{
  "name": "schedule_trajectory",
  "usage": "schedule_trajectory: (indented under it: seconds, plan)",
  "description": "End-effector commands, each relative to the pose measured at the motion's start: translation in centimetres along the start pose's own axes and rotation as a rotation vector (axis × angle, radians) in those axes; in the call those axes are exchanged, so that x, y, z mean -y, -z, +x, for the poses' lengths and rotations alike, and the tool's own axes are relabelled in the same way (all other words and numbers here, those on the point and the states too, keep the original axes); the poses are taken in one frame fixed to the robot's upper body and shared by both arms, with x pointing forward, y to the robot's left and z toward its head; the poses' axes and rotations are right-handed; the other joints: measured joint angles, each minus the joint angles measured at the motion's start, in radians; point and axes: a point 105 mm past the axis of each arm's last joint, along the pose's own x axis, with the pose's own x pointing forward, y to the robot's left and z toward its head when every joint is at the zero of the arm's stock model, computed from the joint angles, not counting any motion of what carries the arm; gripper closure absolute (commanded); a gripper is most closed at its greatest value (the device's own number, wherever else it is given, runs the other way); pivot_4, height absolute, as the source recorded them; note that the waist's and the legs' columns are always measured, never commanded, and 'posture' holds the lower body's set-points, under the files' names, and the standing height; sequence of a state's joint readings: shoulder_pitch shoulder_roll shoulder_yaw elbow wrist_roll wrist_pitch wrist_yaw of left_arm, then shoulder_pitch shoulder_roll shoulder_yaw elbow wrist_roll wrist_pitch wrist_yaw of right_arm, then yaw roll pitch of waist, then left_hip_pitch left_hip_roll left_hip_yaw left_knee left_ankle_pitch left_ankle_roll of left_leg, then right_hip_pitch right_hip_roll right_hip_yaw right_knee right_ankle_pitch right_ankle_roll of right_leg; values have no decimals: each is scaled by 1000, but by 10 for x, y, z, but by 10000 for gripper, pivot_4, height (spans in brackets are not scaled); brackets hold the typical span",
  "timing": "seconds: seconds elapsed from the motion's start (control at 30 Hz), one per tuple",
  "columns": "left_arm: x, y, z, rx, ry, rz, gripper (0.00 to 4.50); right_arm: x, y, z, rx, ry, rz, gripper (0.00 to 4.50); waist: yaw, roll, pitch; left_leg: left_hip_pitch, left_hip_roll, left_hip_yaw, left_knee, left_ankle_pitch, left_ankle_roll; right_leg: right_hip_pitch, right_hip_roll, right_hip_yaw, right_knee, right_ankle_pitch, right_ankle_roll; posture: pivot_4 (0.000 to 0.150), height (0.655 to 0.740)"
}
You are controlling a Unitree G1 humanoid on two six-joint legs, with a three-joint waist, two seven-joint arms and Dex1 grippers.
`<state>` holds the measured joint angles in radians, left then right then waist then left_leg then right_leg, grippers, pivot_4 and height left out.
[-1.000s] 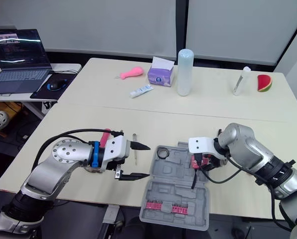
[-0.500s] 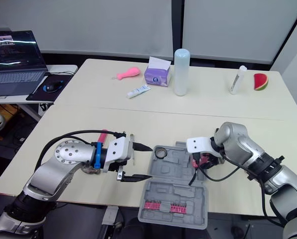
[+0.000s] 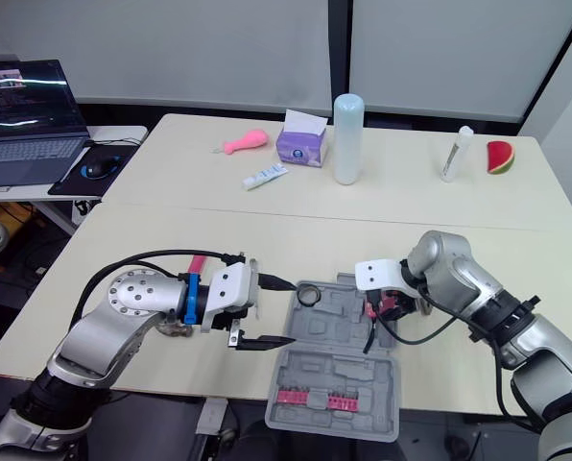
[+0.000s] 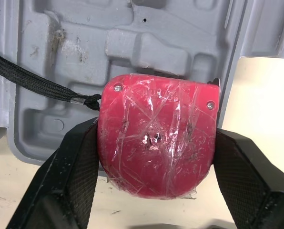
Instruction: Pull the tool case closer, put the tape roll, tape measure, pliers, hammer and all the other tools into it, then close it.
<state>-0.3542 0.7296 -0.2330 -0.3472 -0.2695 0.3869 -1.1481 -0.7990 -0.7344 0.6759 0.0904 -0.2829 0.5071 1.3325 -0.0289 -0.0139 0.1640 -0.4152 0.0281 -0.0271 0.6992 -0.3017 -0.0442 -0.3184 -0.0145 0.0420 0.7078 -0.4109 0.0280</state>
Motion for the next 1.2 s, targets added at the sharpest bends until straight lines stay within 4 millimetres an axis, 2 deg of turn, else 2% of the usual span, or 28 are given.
schedule_trajectory:
  seconds: [0.03,0.07,0.27,0.4,0.57,0.67,0.8,1.0,1.03,1.2]
  plan:
    - [5,-10,2,28,22,27,0,14,-8,-16,33,72,-33,1737,0,0,0,0,0,0,0,0,0,0,0,0,0,0,0,1500,7161]
    - [6,-10,3,31,24,25,0,15,-10,-18,41,84,-37,637,0,0,0,0,0,0,0,0,0,0,0,0,0,0,0,1500,7161]
    - [9,-11,3,41,28,13,0,16,-18,-35,86,116,-59,637,0,0,0,0,0,0,0,0,0,0,0,0,1,0,0,1500,7161]
    - [8,-12,2,57,14,-10,0,5,-28,-51,227,126,-64,637,0,0,0,0,0,0,0,0,0,0,0,0,1,0,0,1500,7161]
    - [6,-14,1,81,0,-34,0,-8,-24,-55,319,146,-21,637,1,0,0,-1,0,0,0,0,0,1,0,0,0,0,0,1500,7161]
    - [5,-13,1,79,2,-33,0,-15,-19,-51,346,163,4,6732,1,0,0,0,0,0,0,0,0,0,0,1,0,0,0,1500,7161]
    - [4,-12,0,78,6,-32,0,-18,-12,-45,354,188,38,18868,-1,0,0,0,0,0,0,0,0,0,0,1,0,0,0,1500,7161]
    - [2,-10,1,80,9,-30,0,-18,0,-37,352,214,85,30818,-1,0,0,0,0,1,0,0,0,0,0,1,0,0,0,1500,7161]
    - [2,-10,1,82,9,-31,0,-18,1,-36,351,216,94,32359,-1,0,0,0,0,1,0,0,0,0,0,1,0,0,0,1500,7161]
    - [2,-9,2,87,9,-33,0,-11,10,-29,327,246,123,32359,-1,0,0,0,0,1,0,0,0,0,0,1,0,0,0,1500,7161]
